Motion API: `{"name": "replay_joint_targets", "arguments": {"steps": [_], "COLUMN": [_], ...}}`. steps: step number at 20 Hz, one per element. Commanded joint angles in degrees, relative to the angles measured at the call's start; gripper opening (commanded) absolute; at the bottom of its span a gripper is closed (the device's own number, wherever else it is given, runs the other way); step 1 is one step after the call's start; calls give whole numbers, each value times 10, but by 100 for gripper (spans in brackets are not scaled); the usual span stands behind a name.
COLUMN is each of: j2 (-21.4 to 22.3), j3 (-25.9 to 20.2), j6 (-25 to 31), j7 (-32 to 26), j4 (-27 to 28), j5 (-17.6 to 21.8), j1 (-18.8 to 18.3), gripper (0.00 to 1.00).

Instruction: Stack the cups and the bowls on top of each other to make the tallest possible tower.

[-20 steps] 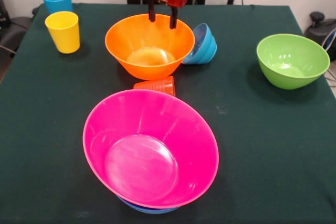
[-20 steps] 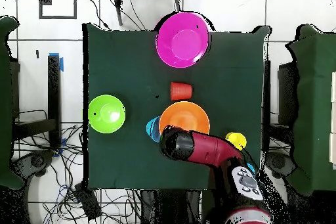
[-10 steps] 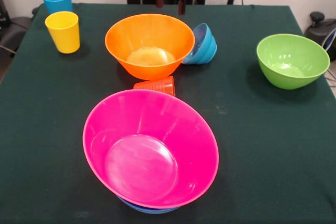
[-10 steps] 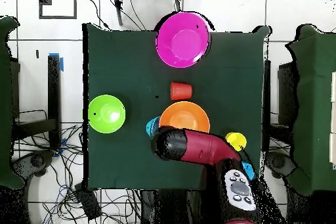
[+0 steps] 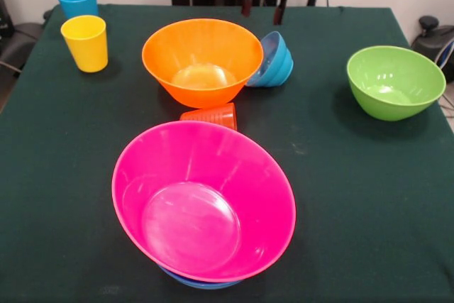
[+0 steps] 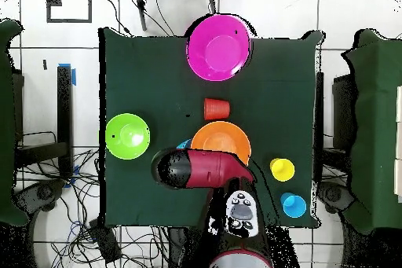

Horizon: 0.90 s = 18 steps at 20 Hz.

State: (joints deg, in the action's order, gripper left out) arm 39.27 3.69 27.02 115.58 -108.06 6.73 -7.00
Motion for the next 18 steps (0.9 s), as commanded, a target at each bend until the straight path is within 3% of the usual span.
{"name": "replay_joint_targets", "arguments": {"steps": [1,10,18], "j2": [-48,-72,-77], "j3": [-10,-33,-37], "j6": [-16,-55,-23], "j7": [101,92,71], "j4": [35,30,56], "j5": [-21,-45,-59], "j1": [20,-5,-19], "gripper": [100,100,100]}}
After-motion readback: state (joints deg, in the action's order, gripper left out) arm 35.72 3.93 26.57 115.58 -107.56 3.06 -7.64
